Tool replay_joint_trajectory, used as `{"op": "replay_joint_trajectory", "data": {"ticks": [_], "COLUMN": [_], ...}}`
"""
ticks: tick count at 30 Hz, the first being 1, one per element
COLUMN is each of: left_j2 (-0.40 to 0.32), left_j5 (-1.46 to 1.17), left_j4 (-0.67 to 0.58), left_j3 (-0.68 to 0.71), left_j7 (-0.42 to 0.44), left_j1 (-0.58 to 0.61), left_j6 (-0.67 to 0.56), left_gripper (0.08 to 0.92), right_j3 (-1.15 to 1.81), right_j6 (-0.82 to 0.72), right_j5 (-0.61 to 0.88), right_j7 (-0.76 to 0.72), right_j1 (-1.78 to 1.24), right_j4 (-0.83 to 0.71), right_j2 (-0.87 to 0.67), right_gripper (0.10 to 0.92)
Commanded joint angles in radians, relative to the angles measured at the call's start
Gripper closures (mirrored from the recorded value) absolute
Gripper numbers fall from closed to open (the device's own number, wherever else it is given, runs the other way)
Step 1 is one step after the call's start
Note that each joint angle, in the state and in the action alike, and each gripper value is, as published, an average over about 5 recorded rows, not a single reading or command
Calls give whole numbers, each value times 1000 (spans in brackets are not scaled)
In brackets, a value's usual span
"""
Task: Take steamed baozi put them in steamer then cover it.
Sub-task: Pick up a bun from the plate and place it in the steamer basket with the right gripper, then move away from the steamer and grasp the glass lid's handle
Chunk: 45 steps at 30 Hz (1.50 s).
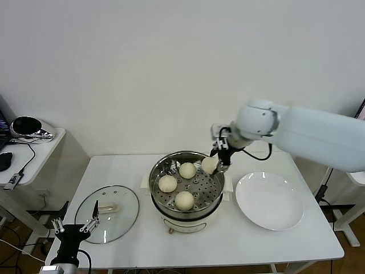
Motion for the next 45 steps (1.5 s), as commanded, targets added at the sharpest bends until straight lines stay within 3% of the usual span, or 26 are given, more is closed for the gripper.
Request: {"op": "replay_joint_trajectory", "data": {"ticks": [1, 21, 30, 36, 39, 45], "left_j2": [-6, -11, -8, -4, 0, 3], "left_j5": [1, 2, 2, 2, 0, 2], "left_j4": [-2, 3, 0, 7, 13, 19], "left_j3": [1, 7, 6, 9, 8, 11], "left_j7": [0, -1, 0, 0, 0, -2], "left_j1": [-1, -3, -5, -12, -14, -13], "left_j6": [0, -3, -1, 0, 1, 3], "left_gripper": [177, 177, 177, 177, 177, 177], "right_j3": [-22, 1, 51, 144, 223, 481], "right_j6": [-75, -74, -75, -74, -65, 132], "right_j5": [-16, -45, 4, 61, 131, 343], "right_j7": [43, 66, 54, 66, 156, 553], "right_j1": [-104, -162, -109, -70, -113, -434], "right_j4": [-87, -93, -36, 60, 137, 310], "right_j2": [99, 107, 71, -29, -121, -360], "right_gripper": [406, 399, 221, 203, 203, 203]}}
